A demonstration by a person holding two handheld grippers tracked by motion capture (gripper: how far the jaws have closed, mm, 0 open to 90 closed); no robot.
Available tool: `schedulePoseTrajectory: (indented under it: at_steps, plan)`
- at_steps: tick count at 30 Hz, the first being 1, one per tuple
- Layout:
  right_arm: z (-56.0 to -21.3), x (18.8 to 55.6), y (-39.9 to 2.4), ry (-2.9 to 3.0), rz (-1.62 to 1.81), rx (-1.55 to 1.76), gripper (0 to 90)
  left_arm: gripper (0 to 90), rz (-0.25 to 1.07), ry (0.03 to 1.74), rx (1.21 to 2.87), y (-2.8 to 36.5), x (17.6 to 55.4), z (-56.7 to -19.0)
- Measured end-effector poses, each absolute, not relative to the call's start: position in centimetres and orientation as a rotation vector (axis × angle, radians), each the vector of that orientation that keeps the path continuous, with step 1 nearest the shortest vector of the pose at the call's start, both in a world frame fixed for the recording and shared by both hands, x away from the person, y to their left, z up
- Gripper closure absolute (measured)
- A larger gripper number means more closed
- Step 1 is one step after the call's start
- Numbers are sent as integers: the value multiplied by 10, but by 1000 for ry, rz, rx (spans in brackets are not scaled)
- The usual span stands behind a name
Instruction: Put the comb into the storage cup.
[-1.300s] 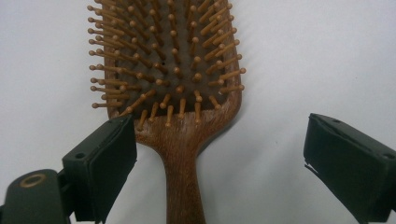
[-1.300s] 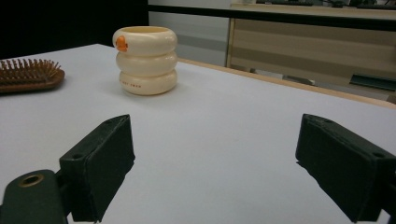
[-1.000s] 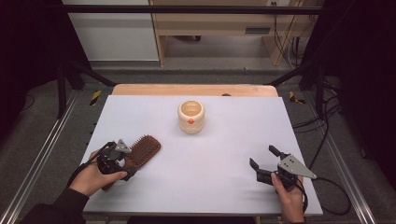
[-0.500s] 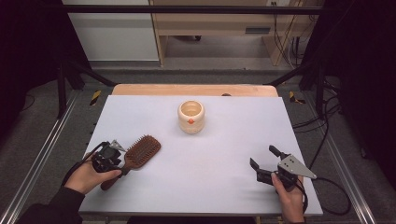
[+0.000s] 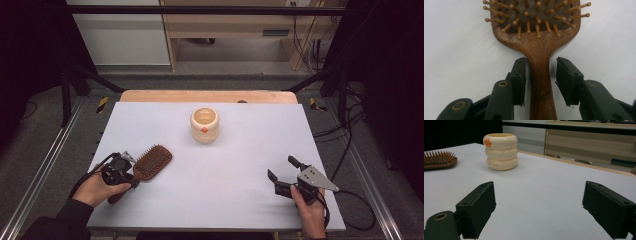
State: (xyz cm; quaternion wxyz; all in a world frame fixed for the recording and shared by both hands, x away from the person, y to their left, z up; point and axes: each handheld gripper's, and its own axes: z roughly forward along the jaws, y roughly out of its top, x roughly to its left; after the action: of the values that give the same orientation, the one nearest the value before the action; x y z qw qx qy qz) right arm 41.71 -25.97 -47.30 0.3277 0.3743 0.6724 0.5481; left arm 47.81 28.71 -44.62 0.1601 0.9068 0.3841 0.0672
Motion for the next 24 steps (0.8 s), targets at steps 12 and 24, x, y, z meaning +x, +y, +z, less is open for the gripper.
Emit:
schedulePoseTrajectory:
  at_steps: [12,24]
  plan:
    - [-473,417,-259,1761,1433,978,112,651,214,1093,2607,285,479,-447]
    - [-472,416,-260,1757,1442,977,112,725,225,1055,2626,282,479,-447]
